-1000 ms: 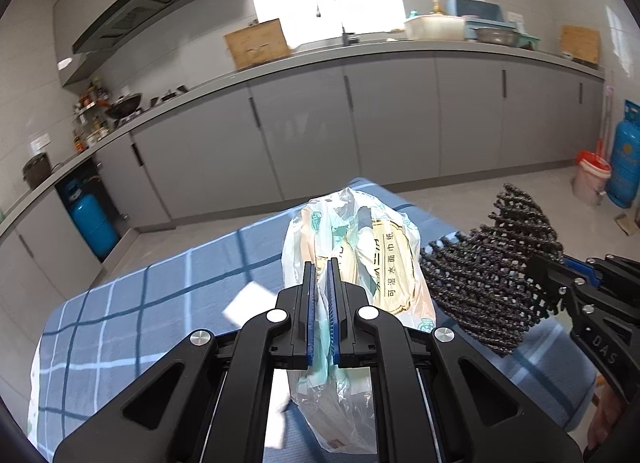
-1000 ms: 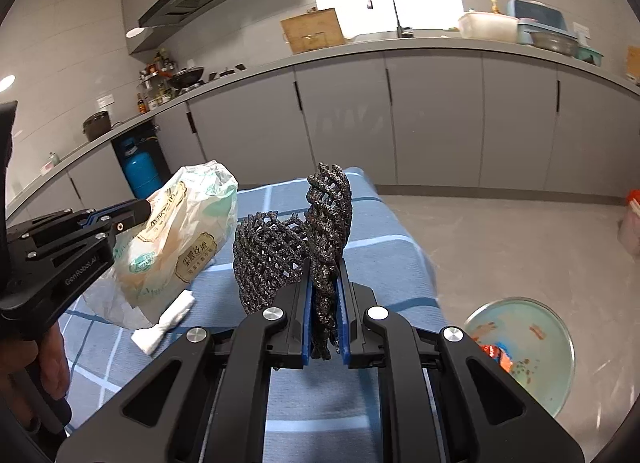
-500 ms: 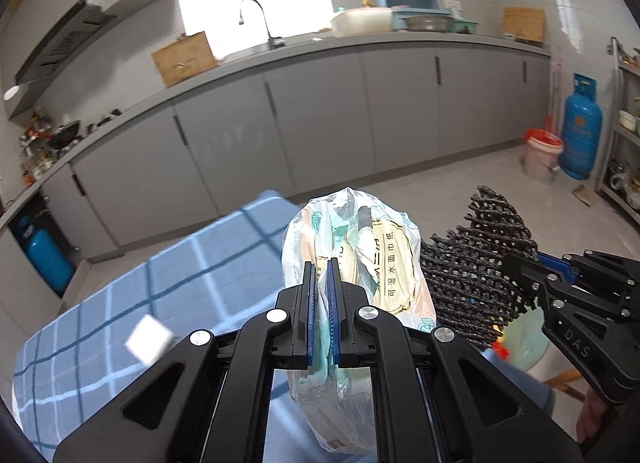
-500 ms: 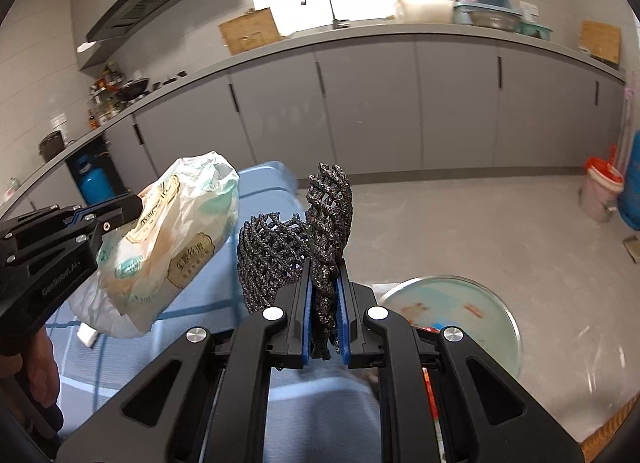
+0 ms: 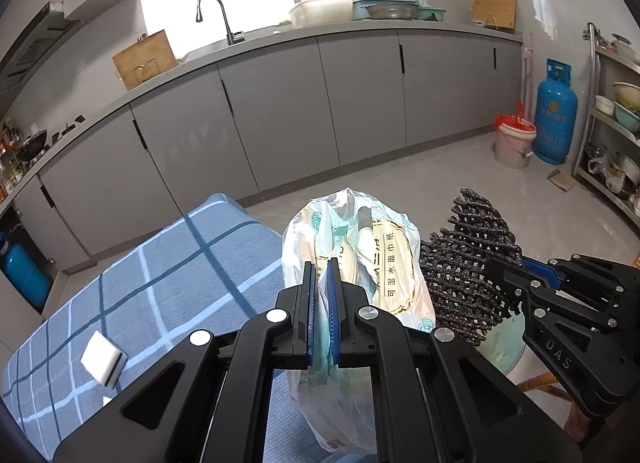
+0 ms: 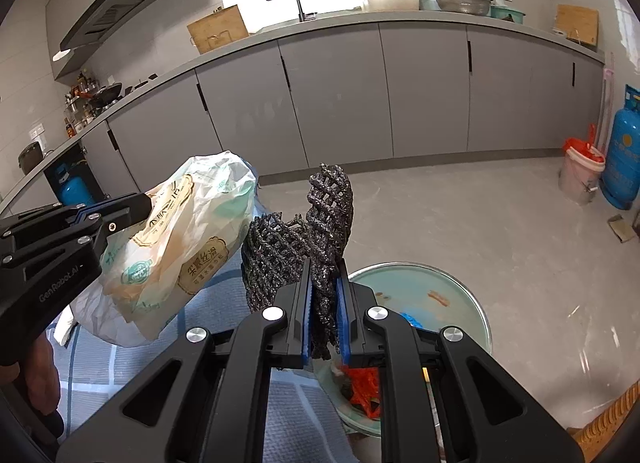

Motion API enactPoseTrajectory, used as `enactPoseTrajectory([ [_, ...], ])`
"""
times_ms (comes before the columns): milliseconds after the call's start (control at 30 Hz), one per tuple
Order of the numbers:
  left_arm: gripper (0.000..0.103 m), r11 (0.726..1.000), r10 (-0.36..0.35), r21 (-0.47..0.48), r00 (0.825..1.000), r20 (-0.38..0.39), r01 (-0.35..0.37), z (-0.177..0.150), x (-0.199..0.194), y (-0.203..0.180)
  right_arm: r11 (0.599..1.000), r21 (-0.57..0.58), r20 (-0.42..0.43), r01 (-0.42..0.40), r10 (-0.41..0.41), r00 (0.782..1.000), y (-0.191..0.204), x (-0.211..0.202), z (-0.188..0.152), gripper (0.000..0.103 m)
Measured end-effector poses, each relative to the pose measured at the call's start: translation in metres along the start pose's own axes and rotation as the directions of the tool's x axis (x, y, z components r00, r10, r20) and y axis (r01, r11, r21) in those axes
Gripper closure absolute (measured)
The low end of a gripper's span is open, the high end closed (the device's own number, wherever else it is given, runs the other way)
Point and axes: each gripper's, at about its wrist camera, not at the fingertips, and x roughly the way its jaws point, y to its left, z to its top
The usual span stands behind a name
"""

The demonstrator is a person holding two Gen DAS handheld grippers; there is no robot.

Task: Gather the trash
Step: 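Carry the white bag and black scrubber over the basin and open both tools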

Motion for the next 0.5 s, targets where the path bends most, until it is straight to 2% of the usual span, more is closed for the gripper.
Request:
enactPoseTrajectory([
  [500,0.096,0.999,-0.041,0.025,0.999,-0.02,0.041,0.006,0.017,-0.022,0.998,0.027,-0.003,0.053,-0.053,0.999,-0.016,-0.001,0.0,0.091],
])
